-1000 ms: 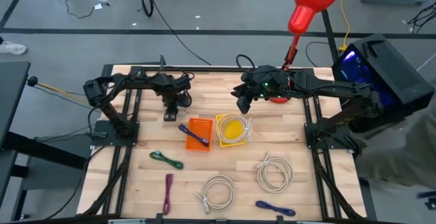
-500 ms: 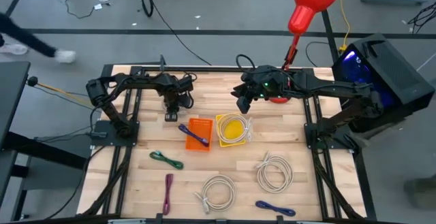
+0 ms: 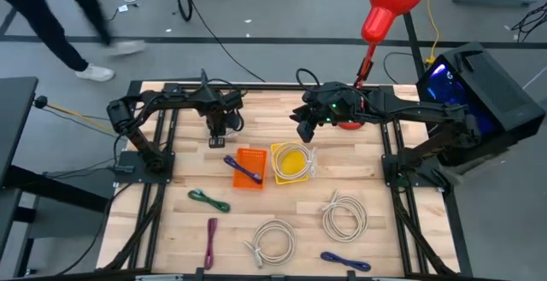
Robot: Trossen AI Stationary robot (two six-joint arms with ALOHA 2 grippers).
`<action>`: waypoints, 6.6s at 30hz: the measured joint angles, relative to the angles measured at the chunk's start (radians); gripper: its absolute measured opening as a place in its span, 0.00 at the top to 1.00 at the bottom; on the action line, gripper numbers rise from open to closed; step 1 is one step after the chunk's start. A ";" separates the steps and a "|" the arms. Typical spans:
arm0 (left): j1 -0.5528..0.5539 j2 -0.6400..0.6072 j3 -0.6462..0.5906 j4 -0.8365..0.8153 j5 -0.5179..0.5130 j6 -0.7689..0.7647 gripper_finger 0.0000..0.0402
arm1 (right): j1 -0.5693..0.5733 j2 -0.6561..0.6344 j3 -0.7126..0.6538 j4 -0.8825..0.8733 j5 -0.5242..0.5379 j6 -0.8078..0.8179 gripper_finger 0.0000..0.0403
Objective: Pick & Place USB Port
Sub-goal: Put the brown HDMI cable into the yellow bin
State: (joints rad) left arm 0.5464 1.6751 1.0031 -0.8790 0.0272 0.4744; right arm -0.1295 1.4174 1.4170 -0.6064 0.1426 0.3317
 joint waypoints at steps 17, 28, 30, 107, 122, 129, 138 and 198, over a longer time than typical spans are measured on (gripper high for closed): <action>0.073 0.063 0.002 -0.032 0.028 -0.066 0.51 | 0.000 0.000 0.000 0.000 -0.004 0.007 0.73; 0.050 0.062 0.002 -0.082 -0.044 -0.050 0.54 | 0.000 0.000 0.000 -0.001 -0.003 0.010 0.73; 0.037 0.062 0.007 -0.108 -0.045 -0.057 0.56 | 0.000 0.000 0.000 -0.001 -0.002 0.008 0.73; 0.013 -0.194 0.247 -0.243 0.108 -0.219 0.90 | -0.078 0.000 0.000 0.000 0.043 -0.077 0.73; -0.325 -0.188 0.478 0.054 0.165 -0.516 0.90 | -0.163 -0.006 -0.001 0.017 -0.004 -0.131 0.73; -0.428 -0.062 0.476 0.171 0.166 -0.575 0.90 | -0.218 -0.039 -0.001 0.074 -0.033 -0.131 0.73; -0.521 0.098 0.476 0.412 0.253 -0.660 0.90 | -0.248 -0.049 -0.001 0.035 -0.057 -0.157 0.73; -0.503 0.303 0.477 0.542 0.313 -0.799 0.90 | -0.250 -0.048 0.000 -0.004 -0.083 -0.216 0.73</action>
State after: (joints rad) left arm 0.0429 1.9781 1.4803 -0.3374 0.3405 -0.3248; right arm -0.3798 1.3689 1.4174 -0.6102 0.0593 0.1154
